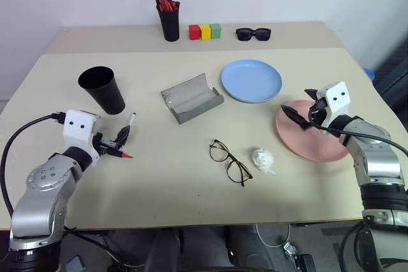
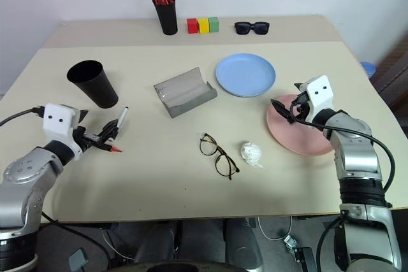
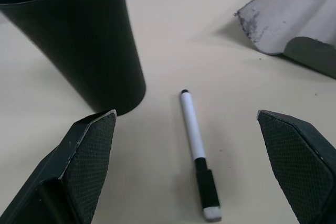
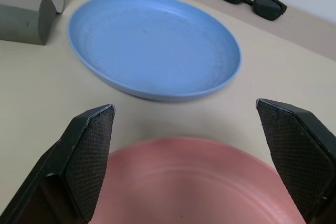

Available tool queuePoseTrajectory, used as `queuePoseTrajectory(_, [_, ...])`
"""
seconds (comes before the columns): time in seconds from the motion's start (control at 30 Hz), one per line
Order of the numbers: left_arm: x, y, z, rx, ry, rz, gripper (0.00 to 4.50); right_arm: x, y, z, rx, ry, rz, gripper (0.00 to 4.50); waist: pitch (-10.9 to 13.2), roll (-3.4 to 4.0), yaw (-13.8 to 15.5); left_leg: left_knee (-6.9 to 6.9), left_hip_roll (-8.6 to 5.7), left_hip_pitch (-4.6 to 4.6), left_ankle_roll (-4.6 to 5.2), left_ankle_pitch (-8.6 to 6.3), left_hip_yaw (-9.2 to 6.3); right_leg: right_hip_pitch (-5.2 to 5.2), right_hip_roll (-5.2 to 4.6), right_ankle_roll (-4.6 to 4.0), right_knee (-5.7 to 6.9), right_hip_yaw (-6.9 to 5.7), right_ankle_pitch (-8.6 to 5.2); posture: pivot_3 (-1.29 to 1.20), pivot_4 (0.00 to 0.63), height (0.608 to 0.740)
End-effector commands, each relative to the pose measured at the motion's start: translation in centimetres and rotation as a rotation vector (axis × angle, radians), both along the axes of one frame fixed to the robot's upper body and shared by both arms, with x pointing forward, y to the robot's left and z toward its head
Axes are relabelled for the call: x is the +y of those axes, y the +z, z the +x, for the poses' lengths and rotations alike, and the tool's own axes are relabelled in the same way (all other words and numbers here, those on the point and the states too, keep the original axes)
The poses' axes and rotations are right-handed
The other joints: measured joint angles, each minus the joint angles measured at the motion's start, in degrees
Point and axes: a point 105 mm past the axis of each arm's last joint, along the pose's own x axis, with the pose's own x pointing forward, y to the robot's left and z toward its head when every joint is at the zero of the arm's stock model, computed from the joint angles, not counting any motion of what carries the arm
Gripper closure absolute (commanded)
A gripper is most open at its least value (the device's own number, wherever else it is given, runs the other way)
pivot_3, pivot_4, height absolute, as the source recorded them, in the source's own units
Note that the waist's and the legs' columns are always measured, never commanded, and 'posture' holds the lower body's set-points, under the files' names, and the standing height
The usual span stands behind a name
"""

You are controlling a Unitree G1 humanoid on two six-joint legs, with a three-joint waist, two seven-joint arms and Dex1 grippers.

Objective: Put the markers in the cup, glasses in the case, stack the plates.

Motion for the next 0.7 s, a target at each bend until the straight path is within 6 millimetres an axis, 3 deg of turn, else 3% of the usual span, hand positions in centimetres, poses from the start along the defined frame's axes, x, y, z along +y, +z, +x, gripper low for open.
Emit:
queuePoseTrajectory(0.03, [0.2,1.2,-0.6,-0.041,0.009,0.017,0.08,-1.1,1.7,0.0,-0.046,-0.008,-0.024,0.09,0.00,0.00,0.00,0.00,0.00,0.00,0.00,0.00,0.00,0.00,0.00,0.00,0.00,0.00,0.00,0.00,0.150,0.740])
queuePoseTrajectory(0.3, [2.5,1.0,-2.3,-0.011,0.049,0.026,0.08,-3.9,3.0,-0.3,-0.028,-0.029,-0.051,0.09,0.00,0.00,-0.02,0.02,0.00,0.02,0.00,0.00,0.01,0.00,0.00,-0.15,0.01,0.01,-0.08,0.00,0.150,0.740])
queuePoseTrajectory(0.5, [4.4,0.4,-3.9,0.029,0.085,0.037,0.08,-6.9,2.9,-0.8,0.029,-0.090,-0.092,0.09,0.00,0.00,-0.01,0.10,-0.01,0.04,0.00,0.00,0.03,0.10,-0.02,-0.18,-0.04,0.00,-0.09,0.00,0.150,0.740])
queuePoseTrajectory(0.7, [5.8,-0.1,-4.7,0.063,0.093,0.070,0.08,-7.9,3.0,-1.6,0.068,-0.097,-0.076,0.09,0.00,0.00,-0.07,0.10,0.00,0.07,0.00,0.00,0.03,0.08,-0.01,-0.20,0.01,0.01,-0.09,0.00,0.150,0.740])
